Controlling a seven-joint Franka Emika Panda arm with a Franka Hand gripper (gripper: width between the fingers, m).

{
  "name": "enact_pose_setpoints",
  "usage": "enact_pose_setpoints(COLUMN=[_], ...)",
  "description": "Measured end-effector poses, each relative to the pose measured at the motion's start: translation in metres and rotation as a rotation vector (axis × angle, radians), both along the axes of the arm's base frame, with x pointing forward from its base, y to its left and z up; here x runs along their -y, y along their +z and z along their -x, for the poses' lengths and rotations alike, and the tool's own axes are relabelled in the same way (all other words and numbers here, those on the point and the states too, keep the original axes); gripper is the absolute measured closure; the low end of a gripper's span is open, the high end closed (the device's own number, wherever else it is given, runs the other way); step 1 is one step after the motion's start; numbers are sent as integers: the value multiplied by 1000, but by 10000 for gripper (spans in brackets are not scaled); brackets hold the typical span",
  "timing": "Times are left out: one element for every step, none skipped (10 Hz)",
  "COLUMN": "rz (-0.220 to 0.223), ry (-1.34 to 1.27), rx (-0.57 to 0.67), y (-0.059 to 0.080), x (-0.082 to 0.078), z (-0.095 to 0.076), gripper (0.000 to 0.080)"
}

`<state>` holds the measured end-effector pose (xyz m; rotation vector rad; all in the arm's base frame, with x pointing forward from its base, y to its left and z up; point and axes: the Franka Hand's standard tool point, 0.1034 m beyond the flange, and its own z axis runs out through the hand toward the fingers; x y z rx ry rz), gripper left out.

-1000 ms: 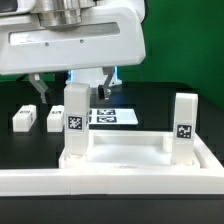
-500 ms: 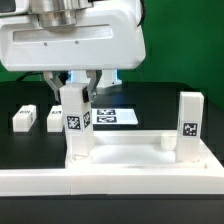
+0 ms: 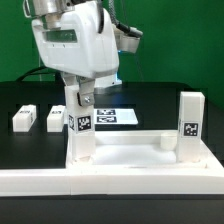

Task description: Assemble desk

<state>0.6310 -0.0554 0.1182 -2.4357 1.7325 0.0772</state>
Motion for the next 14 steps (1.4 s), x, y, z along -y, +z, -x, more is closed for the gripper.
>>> enact_pose_setpoints(rz=[-24, -34, -37, -38, -36, -26, 6, 28, 33, 46, 45, 46, 55, 84], ry=[-102, -209, -236, -252, -233, -150, 68, 216, 350, 352, 440, 479, 610, 805], rx=[-6, -19, -25, -27, -24, -25, -71, -66, -53, -16, -10, -4, 16, 55], y=[0, 0, 0, 0, 0, -1, -1, 0, -2, -2, -3, -3, -2, 1], x=[0, -1, 0, -1, -1, -1, -2, -6, -10, -8, -7, -7, -6, -3], z=[0, -1, -1, -1, -1, 1, 7, 5, 8, 11, 13, 12, 12, 6], gripper=[509, 509, 509, 509, 509, 509, 341, 219, 219, 162, 153, 153, 153, 151])
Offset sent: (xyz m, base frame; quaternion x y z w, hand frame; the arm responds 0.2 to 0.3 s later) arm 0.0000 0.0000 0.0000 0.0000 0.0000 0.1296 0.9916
